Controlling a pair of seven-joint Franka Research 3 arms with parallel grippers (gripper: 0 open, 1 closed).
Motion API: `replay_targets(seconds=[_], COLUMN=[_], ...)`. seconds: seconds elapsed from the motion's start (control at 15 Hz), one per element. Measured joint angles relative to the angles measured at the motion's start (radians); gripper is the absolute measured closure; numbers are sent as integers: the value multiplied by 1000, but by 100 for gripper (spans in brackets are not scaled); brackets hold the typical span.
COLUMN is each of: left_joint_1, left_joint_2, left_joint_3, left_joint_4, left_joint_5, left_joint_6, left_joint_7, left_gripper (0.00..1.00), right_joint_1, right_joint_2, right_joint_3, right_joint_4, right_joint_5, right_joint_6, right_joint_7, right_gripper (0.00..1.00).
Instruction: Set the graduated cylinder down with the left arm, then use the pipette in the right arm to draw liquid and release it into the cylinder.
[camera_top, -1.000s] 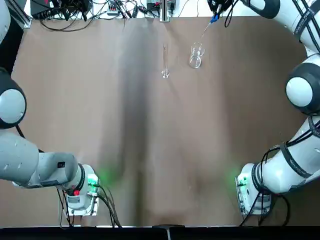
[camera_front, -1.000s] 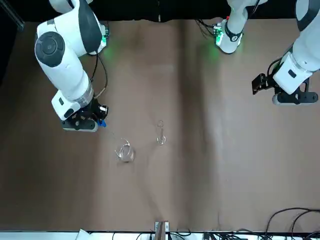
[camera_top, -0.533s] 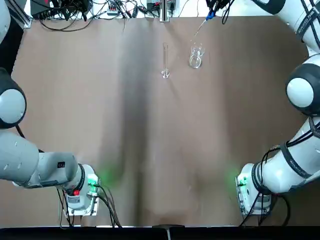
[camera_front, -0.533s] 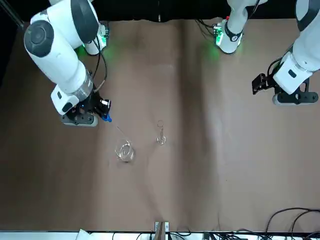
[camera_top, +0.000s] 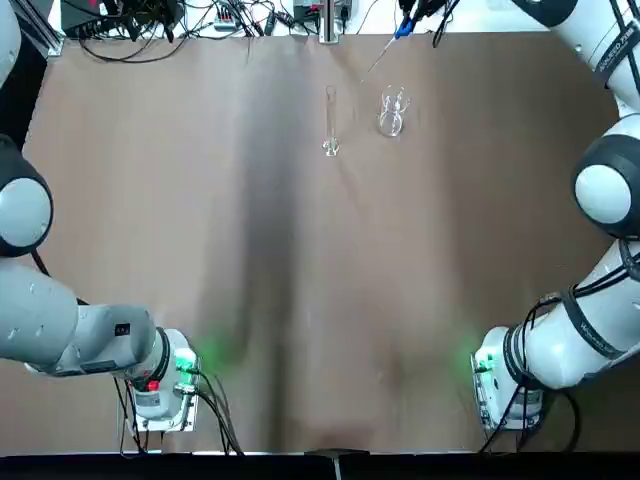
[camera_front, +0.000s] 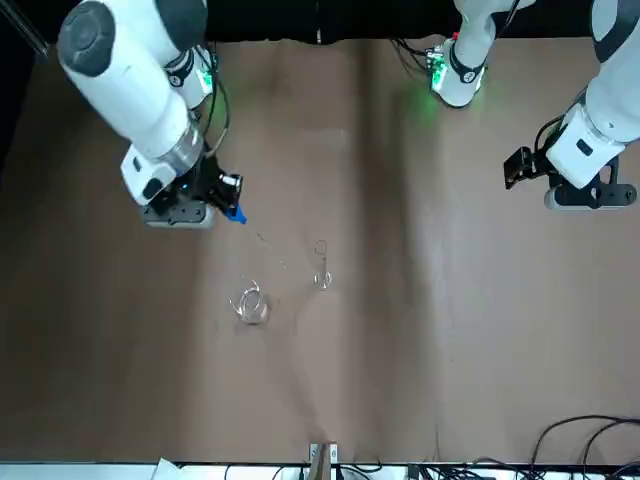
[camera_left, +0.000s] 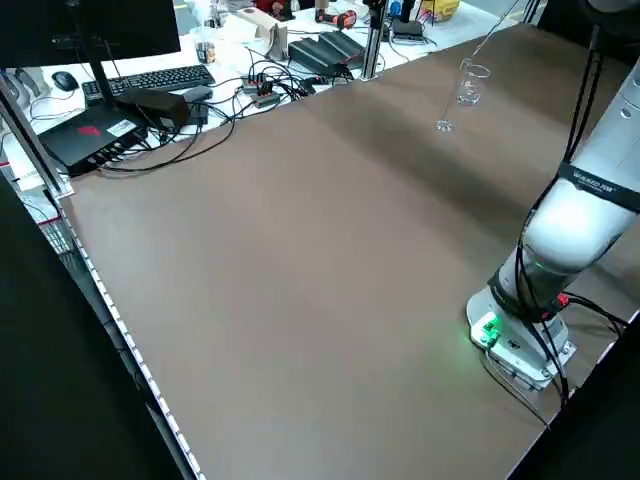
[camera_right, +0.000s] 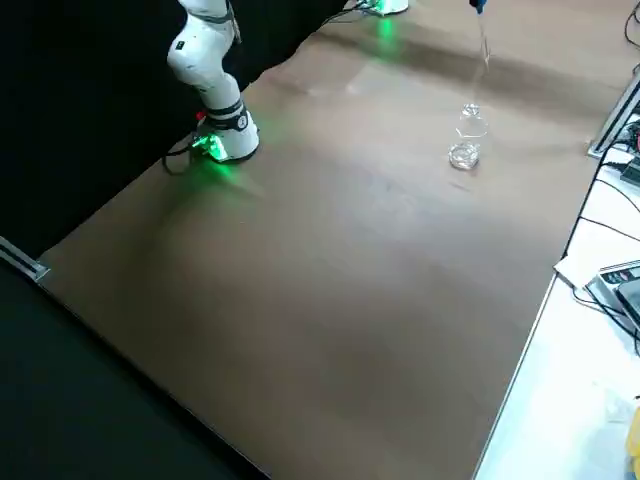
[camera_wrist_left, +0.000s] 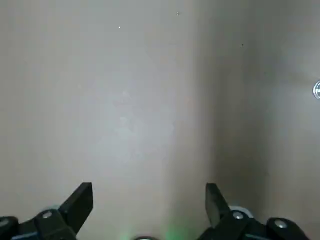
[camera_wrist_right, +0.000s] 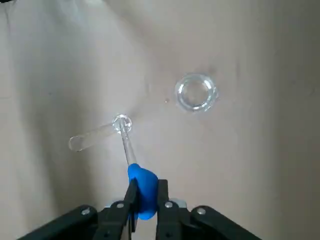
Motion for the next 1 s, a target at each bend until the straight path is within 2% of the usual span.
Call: replay_targets(seconds=[0.33,1.0], left_joint_1=[0,0], left_joint_2=[0,0], left_joint_3=[-1,-3], left_joint_4=[0,0], left_joint_5=[0,0], left_joint_6=[0,0], left_joint_7=[0,0], left_gripper=[0,0], right_joint_1=[58,129], right_joint_2=[-2,-2], right_joint_3=[1,2], right_joint_4=[40,49], right_joint_5=[0,0], right_joint_6=[-1,-23], right_joint_7=[85,189], right_gripper=[82,82])
